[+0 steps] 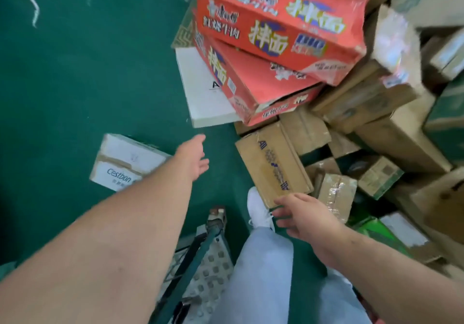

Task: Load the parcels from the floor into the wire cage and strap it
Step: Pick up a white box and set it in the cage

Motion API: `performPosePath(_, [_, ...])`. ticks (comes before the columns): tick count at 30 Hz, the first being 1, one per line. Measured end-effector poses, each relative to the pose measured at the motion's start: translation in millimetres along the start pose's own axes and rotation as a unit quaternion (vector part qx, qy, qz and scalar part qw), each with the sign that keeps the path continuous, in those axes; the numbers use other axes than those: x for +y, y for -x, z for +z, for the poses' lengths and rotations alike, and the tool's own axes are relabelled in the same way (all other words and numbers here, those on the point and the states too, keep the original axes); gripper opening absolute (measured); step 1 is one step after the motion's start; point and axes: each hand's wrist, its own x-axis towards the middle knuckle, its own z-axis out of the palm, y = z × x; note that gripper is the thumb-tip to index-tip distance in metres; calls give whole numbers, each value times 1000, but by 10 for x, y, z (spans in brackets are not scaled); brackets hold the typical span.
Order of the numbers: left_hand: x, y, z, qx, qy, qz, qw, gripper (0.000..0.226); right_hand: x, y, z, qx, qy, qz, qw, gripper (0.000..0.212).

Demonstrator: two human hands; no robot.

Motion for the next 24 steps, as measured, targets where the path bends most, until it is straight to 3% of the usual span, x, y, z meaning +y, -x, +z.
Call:
performPosePath(10, [474,-1319,323,37,27,31,998,78,464,-1035,191,26,-82,98,991,15])
performPosePath(16, [519,-1691,195,42,58,36,997,54,590,-1201,179,28,-84,105,991,16])
performPosePath(21, [472,-1648,156,5,44,25,999,42,594,-1195,115,22,-70,101,992,12])
performPosePath(24, [207,-1387,325,-85,47,-12,995,50,591,-1155,82,25,-65,91,993,14])
